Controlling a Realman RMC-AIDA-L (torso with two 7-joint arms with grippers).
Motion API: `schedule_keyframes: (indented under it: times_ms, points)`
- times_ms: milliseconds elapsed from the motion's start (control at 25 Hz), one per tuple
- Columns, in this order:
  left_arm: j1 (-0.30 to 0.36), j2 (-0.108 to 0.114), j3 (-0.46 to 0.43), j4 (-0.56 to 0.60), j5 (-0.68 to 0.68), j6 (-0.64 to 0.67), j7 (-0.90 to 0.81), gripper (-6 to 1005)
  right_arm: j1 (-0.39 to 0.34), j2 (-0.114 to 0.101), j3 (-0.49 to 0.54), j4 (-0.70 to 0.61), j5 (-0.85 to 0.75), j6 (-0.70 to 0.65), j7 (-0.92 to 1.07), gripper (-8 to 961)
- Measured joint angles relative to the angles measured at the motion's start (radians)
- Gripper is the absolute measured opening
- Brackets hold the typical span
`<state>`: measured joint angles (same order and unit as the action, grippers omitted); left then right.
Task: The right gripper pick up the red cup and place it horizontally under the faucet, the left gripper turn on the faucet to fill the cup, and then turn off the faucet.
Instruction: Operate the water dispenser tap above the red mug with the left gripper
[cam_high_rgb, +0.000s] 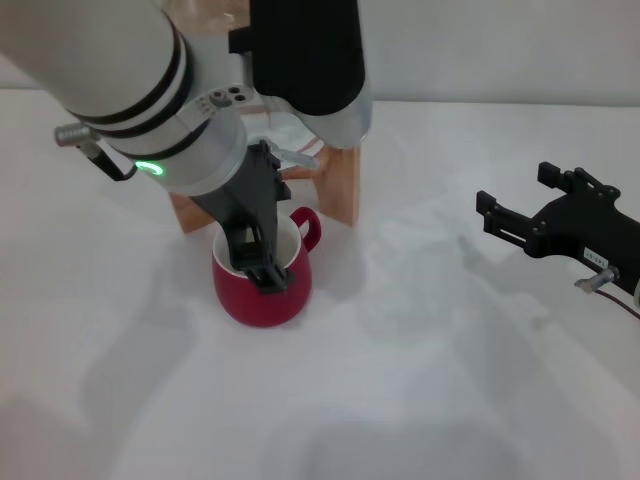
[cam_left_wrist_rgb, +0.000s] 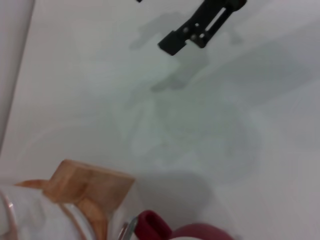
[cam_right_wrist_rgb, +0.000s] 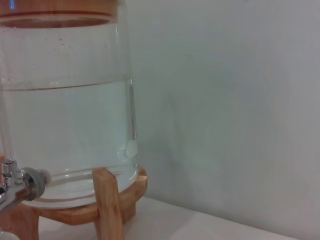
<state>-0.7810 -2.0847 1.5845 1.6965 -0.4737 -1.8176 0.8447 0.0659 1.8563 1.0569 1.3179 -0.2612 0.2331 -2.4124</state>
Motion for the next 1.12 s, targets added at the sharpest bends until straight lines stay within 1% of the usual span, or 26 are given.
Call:
schedule_keyframes:
  times_ms: [120, 320, 1120]
  points:
    - [0.011, 0.0, -0.002, 0.021, 0.014, 0.001, -0.007, 889, 0.0, 0.0, 0.0, 0.0, -0.001, 0.001, 0.002, 868]
    - [0.014, 0.001, 0.004, 0.018, 0.046, 0.016, -0.011, 889, 0.0, -0.001, 0.0, 0.0, -0.008, 0.002, 0.02, 868]
    - [0.0, 0.0, 0.037, -0.007, 0.049, 0.077, -0.011, 890, 0.001, -0.002, 0.0, -0.003, -0.009, 0.014, 0.024, 869]
